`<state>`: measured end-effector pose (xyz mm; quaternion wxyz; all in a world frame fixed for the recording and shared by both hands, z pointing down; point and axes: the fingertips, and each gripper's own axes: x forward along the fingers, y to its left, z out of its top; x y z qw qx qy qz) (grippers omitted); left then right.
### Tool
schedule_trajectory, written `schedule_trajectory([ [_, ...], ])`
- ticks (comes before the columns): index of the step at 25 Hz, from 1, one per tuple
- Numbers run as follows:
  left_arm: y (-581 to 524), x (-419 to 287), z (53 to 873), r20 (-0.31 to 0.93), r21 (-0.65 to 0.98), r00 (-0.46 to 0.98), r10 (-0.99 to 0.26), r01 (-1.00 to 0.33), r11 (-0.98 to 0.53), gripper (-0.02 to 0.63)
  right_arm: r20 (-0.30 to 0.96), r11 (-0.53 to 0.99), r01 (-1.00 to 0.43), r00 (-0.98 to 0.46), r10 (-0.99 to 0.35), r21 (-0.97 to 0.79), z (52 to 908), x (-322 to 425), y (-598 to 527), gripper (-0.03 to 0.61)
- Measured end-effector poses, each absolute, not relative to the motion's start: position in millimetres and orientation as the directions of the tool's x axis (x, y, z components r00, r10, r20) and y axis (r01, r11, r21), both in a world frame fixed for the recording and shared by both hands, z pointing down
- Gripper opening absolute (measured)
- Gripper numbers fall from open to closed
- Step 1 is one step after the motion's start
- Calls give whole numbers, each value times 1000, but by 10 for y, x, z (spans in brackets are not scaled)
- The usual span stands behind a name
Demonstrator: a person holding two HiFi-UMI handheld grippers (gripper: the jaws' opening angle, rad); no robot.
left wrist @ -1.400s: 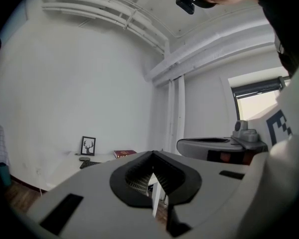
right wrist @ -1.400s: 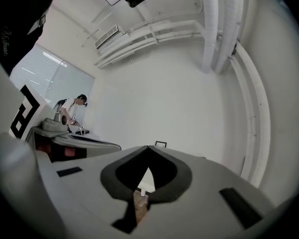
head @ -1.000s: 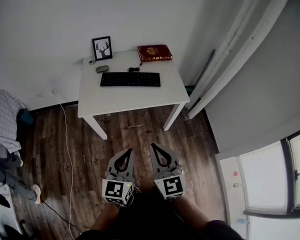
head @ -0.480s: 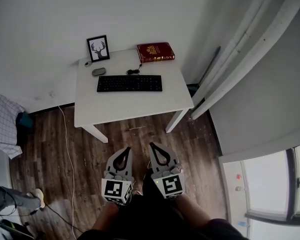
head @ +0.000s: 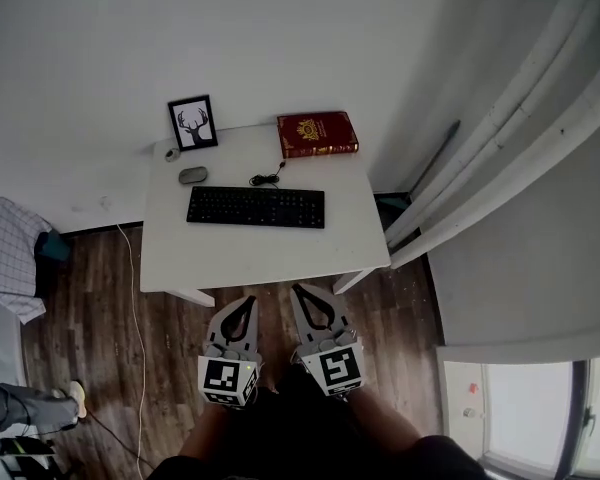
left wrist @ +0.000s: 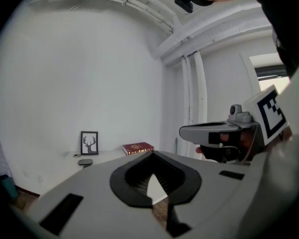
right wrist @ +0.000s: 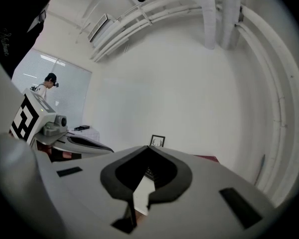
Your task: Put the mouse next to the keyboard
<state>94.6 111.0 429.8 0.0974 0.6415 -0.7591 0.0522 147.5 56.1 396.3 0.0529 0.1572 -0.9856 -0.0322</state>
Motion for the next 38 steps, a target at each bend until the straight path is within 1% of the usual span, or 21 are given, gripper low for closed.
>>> schedule_trajectory([
  [4, 894, 826, 4361, 242, 39, -181, -953, -980, 196, 2, 125, 956, -289, -948, -294, 58, 4047, 1366, 254, 20],
  [12, 735, 436, 4584, 319, 60, -194, -928, -973, 224, 2, 155, 974, -221, -962, -225, 46, 4269, 986, 110, 20],
  [16, 598, 180, 4755, 340, 83, -178, -923, -972, 219, 2, 197, 973, -226, -953, -233, 57, 4355, 799, -19, 20],
  [21, 285, -163, 4876, 332, 118, -121, -935, -979, 168, 2, 222, 961, -249, -937, -270, 118, 4357, 465, -311, 20],
  [24, 145, -417, 4862, 325, 140, -96, -941, -979, 148, 2, 239, 962, -235, -935, -263, 138, 4353, 151, -424, 20],
  [27, 73, -681, 4915, 333, 158, -73, -940, -979, 132, 2, 286, 965, -210, -926, -247, 156, 4336, -234, -502, 20],
  [32, 9, -1119, 5057, 368, 189, -48, -929, -974, 126, 2, 343, 970, -127, -919, -193, 207, 4425, -854, -584, 20],
  [38, 64, -1578, 5192, 407, 206, -10, -913, -973, 103, 2, 466, 981, -26, -877, -116, 195, 4651, -1514, -624, 20],
])
